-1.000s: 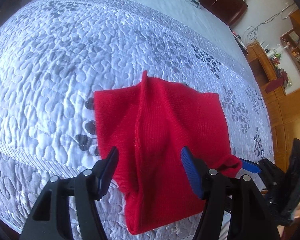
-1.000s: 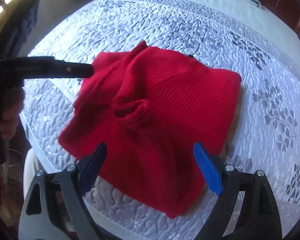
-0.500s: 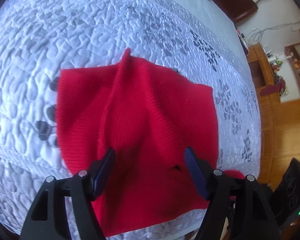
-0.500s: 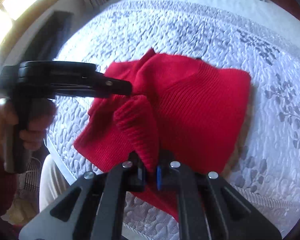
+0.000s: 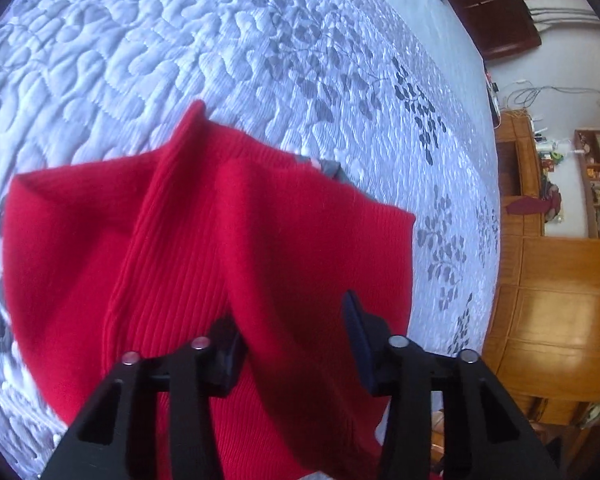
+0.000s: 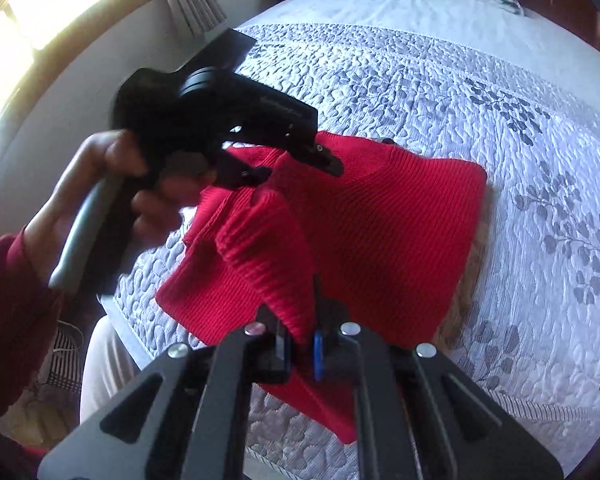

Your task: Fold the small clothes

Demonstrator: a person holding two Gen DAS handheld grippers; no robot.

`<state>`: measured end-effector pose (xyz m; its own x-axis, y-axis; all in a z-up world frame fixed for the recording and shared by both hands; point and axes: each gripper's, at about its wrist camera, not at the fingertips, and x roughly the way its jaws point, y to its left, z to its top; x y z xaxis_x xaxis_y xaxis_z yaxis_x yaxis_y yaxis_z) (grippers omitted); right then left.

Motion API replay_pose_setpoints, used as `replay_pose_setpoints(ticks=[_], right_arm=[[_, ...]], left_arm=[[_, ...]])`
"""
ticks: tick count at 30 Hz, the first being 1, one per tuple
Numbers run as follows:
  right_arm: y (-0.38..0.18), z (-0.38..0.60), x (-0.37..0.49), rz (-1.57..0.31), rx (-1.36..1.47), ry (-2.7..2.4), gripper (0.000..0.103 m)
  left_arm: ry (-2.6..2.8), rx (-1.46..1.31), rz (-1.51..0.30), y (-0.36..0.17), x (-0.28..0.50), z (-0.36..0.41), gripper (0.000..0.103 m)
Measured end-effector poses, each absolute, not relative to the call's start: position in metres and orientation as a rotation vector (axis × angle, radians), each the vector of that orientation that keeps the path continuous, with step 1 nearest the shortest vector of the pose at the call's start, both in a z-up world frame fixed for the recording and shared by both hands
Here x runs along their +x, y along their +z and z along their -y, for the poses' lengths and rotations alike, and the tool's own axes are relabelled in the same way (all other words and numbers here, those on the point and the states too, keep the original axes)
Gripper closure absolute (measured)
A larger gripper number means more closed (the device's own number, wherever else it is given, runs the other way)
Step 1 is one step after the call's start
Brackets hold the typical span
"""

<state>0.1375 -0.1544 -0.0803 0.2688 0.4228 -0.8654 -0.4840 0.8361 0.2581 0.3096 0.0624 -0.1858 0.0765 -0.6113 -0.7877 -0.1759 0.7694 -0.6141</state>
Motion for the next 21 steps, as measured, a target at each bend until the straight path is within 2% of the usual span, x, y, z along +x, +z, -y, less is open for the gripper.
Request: replay_pose_setpoints(ticks=[4,6,21], right_arm=[[-0.079,0.160,0.139,-1.143,-0.031,0.621,0.097],[-0.079,0.160,0.140,-1.146,-0.008,0.634,0.097],[-0.051,0.122,0.134,-1.102,0.017,0.705,0.097]], left_arm=[[-0.363,-0.653,-1.488,-0.188,0.325,-0.057,0.088],[-0.375,-0.647,-1.470,-0.186,0.330,-0.055,0.095],[-0.497,-0.598,-1.260,-0.104,0.333,-0.072,0.096]])
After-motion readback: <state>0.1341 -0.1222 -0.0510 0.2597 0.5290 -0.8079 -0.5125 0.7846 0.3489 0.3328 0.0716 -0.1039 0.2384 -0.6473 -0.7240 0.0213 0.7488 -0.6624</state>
